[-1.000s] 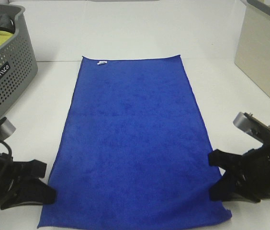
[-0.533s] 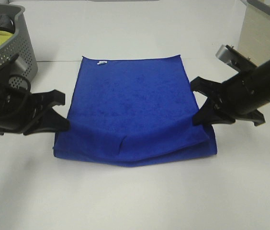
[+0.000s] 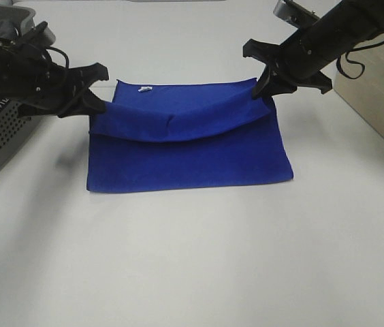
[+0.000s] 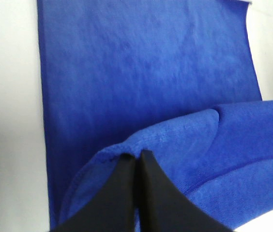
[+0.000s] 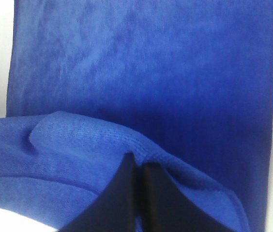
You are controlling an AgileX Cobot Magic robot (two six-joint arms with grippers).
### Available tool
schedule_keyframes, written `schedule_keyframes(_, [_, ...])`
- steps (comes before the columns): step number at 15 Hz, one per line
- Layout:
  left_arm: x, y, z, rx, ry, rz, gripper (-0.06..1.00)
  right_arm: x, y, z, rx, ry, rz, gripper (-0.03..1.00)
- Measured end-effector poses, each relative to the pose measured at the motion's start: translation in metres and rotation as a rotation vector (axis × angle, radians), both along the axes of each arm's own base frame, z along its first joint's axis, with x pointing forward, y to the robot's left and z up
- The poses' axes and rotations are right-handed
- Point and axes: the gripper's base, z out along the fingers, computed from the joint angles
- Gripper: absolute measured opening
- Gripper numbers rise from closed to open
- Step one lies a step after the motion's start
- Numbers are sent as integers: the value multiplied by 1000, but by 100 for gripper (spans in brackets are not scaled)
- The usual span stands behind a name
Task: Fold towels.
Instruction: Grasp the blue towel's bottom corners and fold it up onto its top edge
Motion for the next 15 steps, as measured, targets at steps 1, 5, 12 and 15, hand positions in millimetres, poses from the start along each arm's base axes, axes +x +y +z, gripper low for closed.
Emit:
schedule_keyframes(1, [14,5,2,-4,-26,18,0,15,-2,-3,2,-11,0,0])
schedule_keyframes(5, [68,5,3,-16,-123,27,0,66,-9,-18,-7,-91,-4,0])
schedule_keyframes(12, [142,-2,-38,-8,-241,43,0,118,-15,-64,-74,-233,-27,0])
schedule_keyframes(15, [151,-3,-48,-1,-255,36,4,122,-18,-69,-86,-255,-45,1])
